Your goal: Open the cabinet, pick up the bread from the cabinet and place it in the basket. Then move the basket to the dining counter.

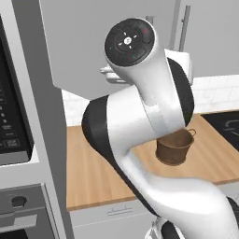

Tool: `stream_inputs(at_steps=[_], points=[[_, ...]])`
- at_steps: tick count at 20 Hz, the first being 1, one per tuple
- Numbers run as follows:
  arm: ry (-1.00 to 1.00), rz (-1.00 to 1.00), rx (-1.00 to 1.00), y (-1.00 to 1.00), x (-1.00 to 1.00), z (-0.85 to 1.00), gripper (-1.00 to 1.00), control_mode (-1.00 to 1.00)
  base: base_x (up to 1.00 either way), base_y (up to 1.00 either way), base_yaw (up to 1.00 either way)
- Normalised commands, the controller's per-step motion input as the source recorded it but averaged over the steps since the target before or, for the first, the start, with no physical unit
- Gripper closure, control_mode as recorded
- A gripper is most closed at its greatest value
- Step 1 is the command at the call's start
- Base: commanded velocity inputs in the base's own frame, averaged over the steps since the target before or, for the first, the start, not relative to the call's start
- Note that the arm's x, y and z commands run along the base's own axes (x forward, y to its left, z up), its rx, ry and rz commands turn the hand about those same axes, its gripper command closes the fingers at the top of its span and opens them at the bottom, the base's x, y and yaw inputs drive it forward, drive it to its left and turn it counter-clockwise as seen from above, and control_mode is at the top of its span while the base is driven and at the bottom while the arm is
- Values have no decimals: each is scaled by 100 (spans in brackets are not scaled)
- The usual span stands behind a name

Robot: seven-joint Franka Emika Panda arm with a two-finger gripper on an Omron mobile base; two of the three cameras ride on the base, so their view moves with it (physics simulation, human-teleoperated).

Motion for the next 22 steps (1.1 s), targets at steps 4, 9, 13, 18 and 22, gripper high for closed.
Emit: stream_inputs(at_steps=[4, 9, 13, 18, 22], points=[[0, -16, 0, 2, -72, 0, -100, -100, 0, 0, 0], [-7, -1, 12, -20, -67, -2, -100, -100, 0, 0, 0], [-9, 33, 39, -100, -43, -31, -100, -100, 0, 0, 0], [-13, 37, 40, -100, -25, -32, -100, -100, 0, 0, 0], [3, 46, 55, -78, 13, -60, -100, -100, 0, 0, 0]])
